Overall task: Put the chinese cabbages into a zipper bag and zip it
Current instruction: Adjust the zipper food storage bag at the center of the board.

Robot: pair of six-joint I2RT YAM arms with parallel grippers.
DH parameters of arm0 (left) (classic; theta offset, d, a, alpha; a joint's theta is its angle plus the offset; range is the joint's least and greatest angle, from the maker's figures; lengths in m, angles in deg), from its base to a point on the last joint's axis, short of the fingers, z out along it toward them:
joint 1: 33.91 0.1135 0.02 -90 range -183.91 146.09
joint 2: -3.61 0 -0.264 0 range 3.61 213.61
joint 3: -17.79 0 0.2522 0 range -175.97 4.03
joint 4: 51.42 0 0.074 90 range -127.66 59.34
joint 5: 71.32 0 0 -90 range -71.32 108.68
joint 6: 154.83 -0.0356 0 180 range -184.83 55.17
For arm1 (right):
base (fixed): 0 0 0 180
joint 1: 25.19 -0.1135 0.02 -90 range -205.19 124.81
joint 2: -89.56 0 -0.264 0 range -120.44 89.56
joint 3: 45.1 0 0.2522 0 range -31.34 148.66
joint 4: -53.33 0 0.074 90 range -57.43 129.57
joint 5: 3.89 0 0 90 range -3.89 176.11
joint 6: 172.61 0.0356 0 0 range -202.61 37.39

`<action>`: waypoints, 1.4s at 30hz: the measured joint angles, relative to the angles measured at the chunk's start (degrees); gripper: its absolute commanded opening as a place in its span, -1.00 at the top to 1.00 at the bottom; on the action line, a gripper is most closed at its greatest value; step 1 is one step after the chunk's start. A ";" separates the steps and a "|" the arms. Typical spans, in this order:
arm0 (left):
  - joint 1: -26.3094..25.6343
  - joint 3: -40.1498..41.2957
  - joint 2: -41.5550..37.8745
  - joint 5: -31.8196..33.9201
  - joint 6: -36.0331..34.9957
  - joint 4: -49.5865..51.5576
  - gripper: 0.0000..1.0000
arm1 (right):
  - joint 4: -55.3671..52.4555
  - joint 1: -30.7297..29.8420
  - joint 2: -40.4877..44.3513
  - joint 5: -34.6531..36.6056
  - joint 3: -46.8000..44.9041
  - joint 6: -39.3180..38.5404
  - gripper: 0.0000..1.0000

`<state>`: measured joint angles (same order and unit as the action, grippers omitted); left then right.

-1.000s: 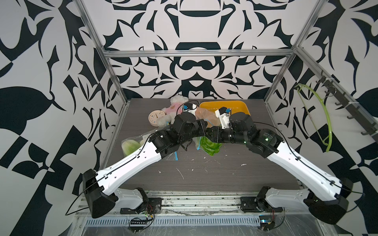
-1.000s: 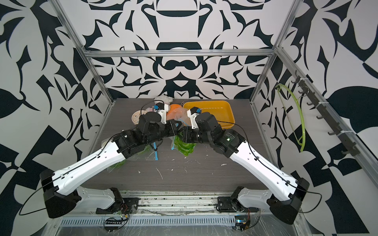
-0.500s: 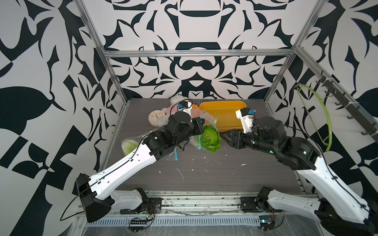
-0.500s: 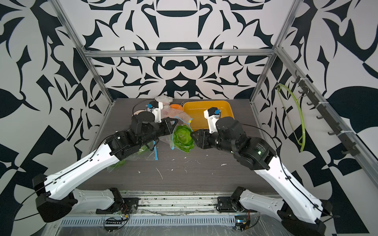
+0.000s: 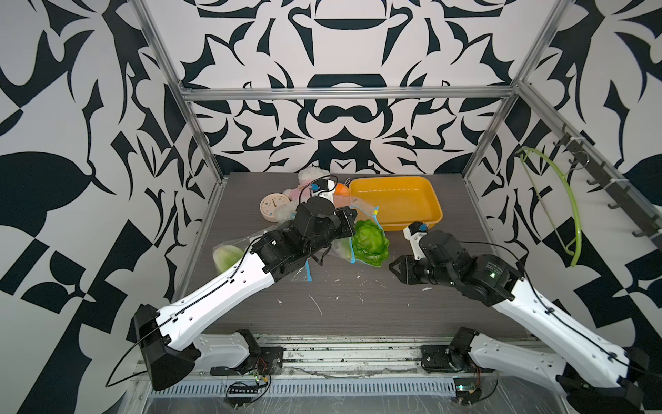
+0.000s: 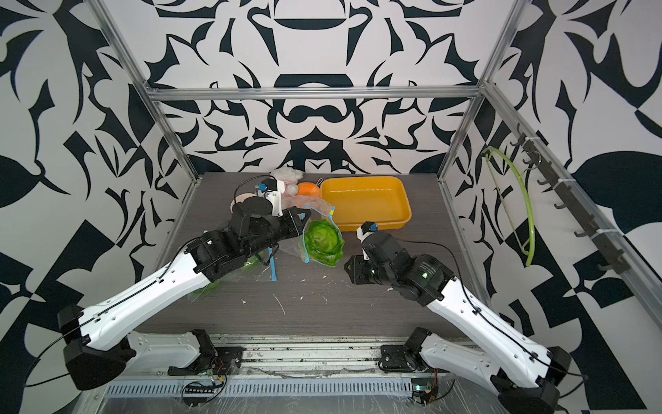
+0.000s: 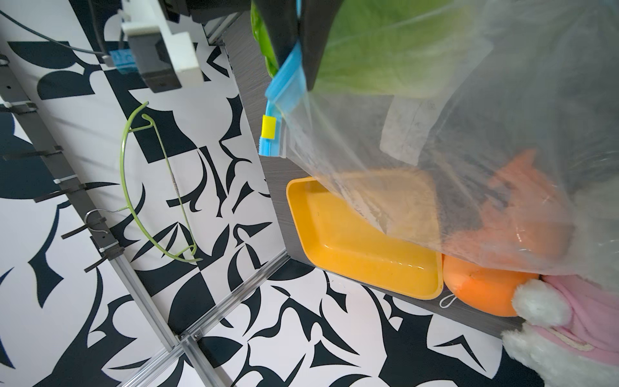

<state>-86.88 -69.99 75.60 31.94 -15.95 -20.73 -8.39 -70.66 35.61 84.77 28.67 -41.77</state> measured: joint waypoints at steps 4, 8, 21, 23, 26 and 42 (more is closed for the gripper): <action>0.02 0.42 0.00 -0.04 0.44 0.00 1.00 | 3.72 0.00 0.13 -0.63 -1.27 1.38 0.30; 0.04 0.44 0.00 -0.04 0.68 -0.02 1.00 | 7.74 0.00 0.92 -0.96 -2.38 2.84 0.30; 0.09 0.44 -0.04 -0.02 0.66 -0.04 1.00 | 15.26 1.18 1.14 -3.15 -7.78 7.19 0.39; 0.09 0.44 -0.11 0.00 0.66 -0.02 1.00 | 15.32 1.25 1.84 -3.52 -8.20 7.61 0.38; 0.09 0.44 -0.28 0.00 0.66 -0.04 1.00 | 15.72 1.27 3.65 -3.63 -8.72 8.37 0.34; 0.09 0.50 -1.22 -0.02 0.87 -0.81 1.00 | 28.11 3.28 2.12 -6.19 -14.58 15.32 0.53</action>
<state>-86.79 -69.48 74.37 31.91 -15.07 -21.54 19.72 -67.39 37.73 78.58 14.09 -26.45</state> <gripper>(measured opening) 0.039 0.248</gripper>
